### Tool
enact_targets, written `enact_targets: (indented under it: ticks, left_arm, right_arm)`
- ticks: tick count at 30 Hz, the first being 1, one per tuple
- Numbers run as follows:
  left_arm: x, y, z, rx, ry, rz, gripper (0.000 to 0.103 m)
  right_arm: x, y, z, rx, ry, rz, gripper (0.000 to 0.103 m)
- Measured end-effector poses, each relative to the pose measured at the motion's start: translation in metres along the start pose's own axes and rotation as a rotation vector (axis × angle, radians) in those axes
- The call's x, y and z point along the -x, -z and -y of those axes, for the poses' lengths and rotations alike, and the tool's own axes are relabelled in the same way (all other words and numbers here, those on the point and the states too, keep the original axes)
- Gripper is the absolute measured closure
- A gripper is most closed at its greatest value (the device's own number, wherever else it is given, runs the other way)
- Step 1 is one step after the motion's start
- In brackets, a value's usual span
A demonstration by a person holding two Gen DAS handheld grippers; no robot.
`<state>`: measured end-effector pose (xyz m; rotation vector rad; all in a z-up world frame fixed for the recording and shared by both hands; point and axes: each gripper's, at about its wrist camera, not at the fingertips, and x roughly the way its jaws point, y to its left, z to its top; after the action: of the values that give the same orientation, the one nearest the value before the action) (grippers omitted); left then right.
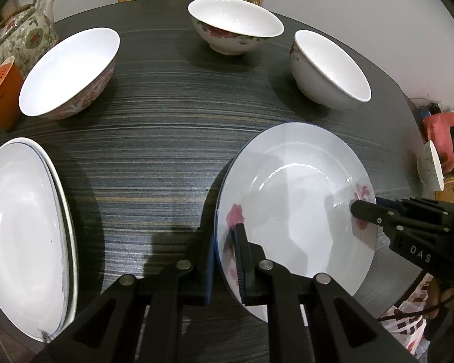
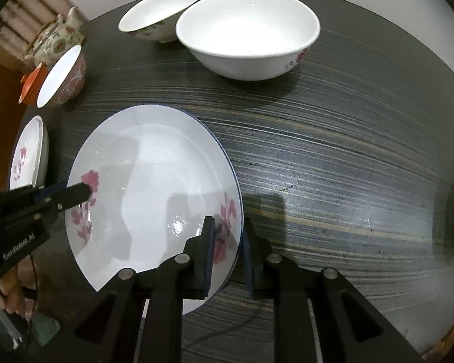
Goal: Organize plates and bowls
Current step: 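Lift the rose plate with the right tool and carry it toward the plate stack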
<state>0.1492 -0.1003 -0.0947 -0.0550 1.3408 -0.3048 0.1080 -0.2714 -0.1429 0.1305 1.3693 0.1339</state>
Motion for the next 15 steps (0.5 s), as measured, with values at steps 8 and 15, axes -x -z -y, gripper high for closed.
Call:
enact_targets:
  ticks: [8, 15]
  left_arm:
    - [0.004, -0.002, -0.004, 0.004, -0.013, 0.012, 0.092]
    - [0.017, -0.003, -0.017, 0.017, -0.018, 0.031, 0.092]
  right_arm:
    - [-0.002, -0.002, -0.006, -0.018, 0.002, -0.006, 0.087]
    - [0.007, -0.004, -0.003, -0.017, -0.004, 0.007, 0.087]
